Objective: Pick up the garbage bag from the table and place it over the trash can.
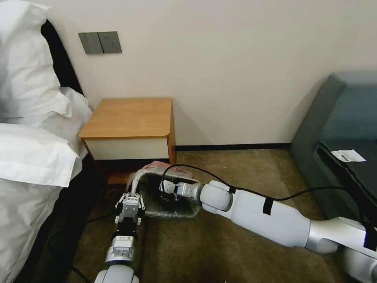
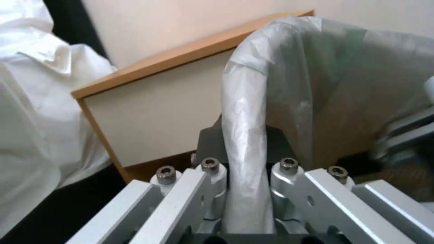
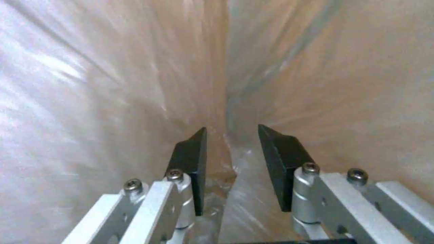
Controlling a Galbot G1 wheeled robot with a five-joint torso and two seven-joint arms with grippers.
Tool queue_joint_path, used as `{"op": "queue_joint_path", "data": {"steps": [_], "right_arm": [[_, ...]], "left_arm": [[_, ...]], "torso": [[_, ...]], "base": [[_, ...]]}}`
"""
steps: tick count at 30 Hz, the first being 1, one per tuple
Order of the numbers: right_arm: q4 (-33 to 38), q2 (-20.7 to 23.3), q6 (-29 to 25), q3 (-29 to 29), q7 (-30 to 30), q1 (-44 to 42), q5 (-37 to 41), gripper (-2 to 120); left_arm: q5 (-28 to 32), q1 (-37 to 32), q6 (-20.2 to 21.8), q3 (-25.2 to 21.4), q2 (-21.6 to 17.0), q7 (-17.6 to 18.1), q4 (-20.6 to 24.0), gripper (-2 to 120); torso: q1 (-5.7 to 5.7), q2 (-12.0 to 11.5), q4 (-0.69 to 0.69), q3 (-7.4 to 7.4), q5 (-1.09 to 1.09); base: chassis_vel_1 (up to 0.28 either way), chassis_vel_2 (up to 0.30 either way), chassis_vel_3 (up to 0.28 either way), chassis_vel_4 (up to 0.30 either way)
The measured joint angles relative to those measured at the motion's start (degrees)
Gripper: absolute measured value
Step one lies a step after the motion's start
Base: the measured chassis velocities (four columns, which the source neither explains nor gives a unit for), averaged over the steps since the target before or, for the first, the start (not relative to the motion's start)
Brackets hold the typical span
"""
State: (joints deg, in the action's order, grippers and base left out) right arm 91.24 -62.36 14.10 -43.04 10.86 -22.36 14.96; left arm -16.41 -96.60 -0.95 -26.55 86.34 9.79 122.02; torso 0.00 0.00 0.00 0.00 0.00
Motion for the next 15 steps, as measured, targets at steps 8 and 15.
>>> {"op": "queue_joint_path", "data": {"steps": [8, 15], "right_arm": [[6.83, 2.78, 0.00, 4.70, -0.11, -5.17, 0.18, 30], [13.90, 7.00, -2.24, 13.25, 1.65, -13.31, -2.12, 30]], "left_arm": [[2.75, 1.94, 1.46, -0.97, 0.01, 0.51, -1.23, 8], [7.53, 3.20, 3.34, -1.16, -0.66, 1.09, -1.70, 8]], "torso": [[0.00, 0.00, 0.00, 0.00, 0.01], [0.00, 0.00, 0.00, 0.00, 0.01]], "base": [[0.000, 0.000, 0.000, 0.000], [0.000, 0.000, 0.000, 0.000]]}}
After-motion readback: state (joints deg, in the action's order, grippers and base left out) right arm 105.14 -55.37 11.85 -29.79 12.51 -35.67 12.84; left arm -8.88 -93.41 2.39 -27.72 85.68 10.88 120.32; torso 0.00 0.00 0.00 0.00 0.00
